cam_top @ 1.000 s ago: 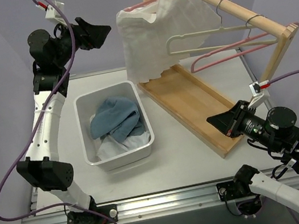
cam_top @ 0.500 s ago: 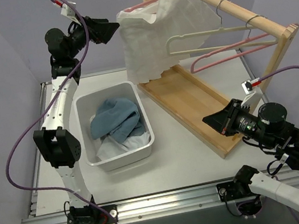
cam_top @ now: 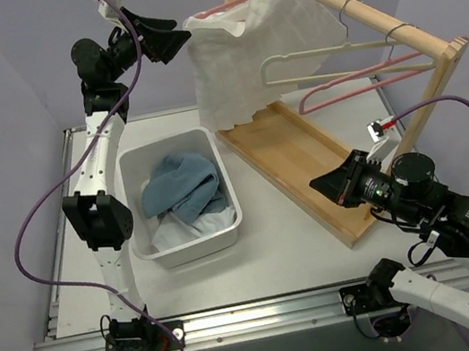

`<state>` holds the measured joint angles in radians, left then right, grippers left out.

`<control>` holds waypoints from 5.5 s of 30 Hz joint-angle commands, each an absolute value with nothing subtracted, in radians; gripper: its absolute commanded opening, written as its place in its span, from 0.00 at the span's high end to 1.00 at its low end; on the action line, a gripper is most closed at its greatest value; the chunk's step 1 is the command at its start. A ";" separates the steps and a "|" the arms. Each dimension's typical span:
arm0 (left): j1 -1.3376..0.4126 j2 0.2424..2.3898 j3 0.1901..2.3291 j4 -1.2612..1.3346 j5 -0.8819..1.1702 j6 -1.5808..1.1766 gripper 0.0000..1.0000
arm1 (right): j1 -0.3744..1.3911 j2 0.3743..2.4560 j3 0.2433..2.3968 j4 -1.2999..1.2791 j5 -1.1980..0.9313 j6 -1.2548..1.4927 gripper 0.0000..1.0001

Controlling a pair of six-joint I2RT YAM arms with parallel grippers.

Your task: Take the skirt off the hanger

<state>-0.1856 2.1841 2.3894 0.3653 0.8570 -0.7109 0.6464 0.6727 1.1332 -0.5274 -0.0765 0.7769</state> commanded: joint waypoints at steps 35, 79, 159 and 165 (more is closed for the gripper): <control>-0.342 2.413 2.787 0.140 0.663 -0.624 0.98 | 0.634 0.574 1.212 -0.551 -0.055 0.815 1.00; -0.321 2.069 2.404 0.508 0.748 -0.939 0.98 | 0.632 0.595 1.187 -0.574 -0.023 0.753 1.00; -0.738 1.307 1.163 0.049 0.666 -0.494 0.98 | 0.632 0.750 0.943 -0.345 0.262 0.778 0.60; -0.741 1.295 1.166 0.046 0.672 -0.497 0.98 | 0.632 0.716 0.908 -0.371 0.293 0.788 0.62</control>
<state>-0.7334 1.3506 1.1023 0.0067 0.6434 -0.5014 0.6399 0.7326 0.9249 -0.3710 0.2394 0.7876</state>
